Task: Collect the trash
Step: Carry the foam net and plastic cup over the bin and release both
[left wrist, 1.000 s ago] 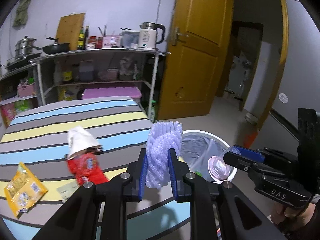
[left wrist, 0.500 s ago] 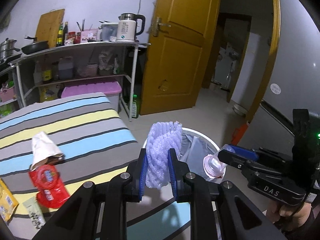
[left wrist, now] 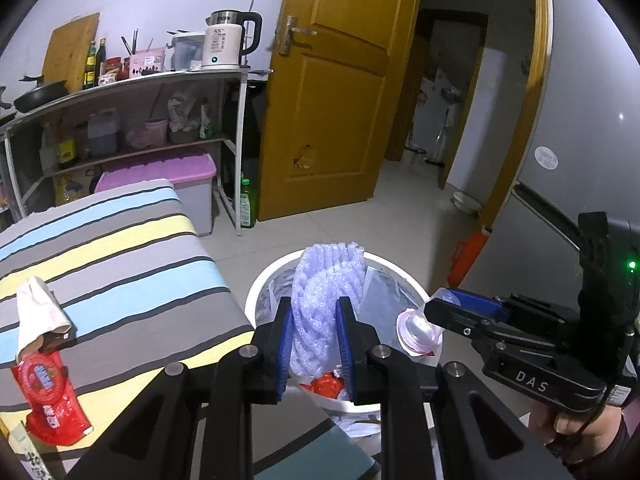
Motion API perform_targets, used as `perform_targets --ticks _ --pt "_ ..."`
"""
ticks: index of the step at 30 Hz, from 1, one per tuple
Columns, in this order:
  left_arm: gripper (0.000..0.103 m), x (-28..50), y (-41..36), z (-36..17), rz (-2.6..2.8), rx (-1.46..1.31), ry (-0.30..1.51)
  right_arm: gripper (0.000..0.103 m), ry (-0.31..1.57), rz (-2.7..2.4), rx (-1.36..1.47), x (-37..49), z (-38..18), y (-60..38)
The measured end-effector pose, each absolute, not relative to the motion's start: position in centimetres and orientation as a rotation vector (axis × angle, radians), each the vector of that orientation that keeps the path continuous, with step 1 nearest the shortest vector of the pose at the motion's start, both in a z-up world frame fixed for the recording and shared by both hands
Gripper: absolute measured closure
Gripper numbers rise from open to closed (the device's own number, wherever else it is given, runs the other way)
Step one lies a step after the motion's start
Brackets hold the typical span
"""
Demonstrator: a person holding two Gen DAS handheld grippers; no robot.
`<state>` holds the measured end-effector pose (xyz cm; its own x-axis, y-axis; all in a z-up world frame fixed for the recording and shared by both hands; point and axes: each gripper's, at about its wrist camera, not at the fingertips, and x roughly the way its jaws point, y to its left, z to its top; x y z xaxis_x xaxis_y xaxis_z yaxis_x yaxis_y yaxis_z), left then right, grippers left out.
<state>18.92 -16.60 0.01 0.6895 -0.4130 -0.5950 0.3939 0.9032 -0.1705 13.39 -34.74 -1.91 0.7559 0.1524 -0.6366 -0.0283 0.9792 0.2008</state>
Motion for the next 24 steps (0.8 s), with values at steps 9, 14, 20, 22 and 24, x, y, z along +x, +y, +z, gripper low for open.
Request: perform_targets --ticks 9,14,20,22,24 --pt "0.081 20.3 -17.5 -1.0 -0.464 -0.026 0.700 0.074 0.729 0.087 0.185 14.4 -2.7 -35.2" --pt "0.074 21.0 -17.7 -1.7 -0.473 -0.030 0.720 0.065 0.744 0.083 0.173 14.7 -3.1 -35.0" --pt "0.071 21.3 -17.5 -2.2 -0.469 -0.036 0.728 0.065 0.751 0.078 0.172 15.0 -3.4 -35.0" --pt "0.068 21.3 -17.5 -2.2 -0.471 -0.040 0.729 0.065 0.750 0.079 0.172 15.0 -3.4 -35.0" --pt "0.064 21.4 -17.4 -2.3 -0.475 -0.043 0.731 0.065 0.750 0.079 0.169 15.0 -3.4 -35.0"
